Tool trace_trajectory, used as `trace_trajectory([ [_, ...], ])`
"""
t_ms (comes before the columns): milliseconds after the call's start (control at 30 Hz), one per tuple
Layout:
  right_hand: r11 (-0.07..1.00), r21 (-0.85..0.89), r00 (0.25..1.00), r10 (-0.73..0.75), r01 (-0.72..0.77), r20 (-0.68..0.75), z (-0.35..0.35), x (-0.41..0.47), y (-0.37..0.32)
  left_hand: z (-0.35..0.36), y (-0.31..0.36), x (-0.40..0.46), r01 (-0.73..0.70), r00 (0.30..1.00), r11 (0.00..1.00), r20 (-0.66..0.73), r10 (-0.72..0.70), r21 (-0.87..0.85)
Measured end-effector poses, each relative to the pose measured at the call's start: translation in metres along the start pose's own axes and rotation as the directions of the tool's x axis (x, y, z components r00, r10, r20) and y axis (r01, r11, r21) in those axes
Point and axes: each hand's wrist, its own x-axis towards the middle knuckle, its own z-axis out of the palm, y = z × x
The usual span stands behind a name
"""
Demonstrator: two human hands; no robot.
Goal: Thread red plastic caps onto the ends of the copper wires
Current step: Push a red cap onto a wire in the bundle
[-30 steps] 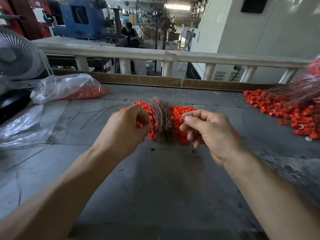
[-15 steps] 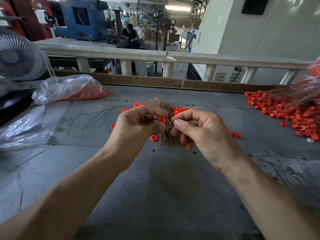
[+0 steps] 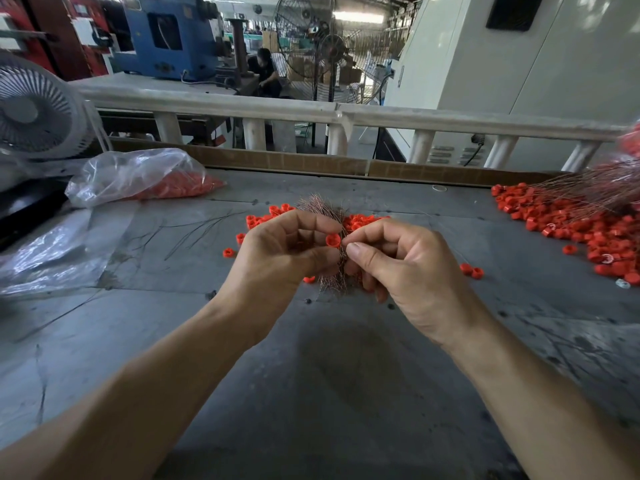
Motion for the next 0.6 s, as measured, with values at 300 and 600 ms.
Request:
trace_trajectory([
  [300,0.999,-0.035,1.000,-0.006,0.006,-0.004,0.0007,-0.0006,-0.0030,0.0032,0.0005,-0.0008,-0.044,0.999,0.999,0.000,0.044,0.018],
  [600,0.994,-0.111,0.999,-0.012,0.007,-0.041,0.0013,-0.0016,-0.0052,0.0029,0.0008,-0.0024,-0.047,0.999,0.997,0.022,0.046,0.060],
])
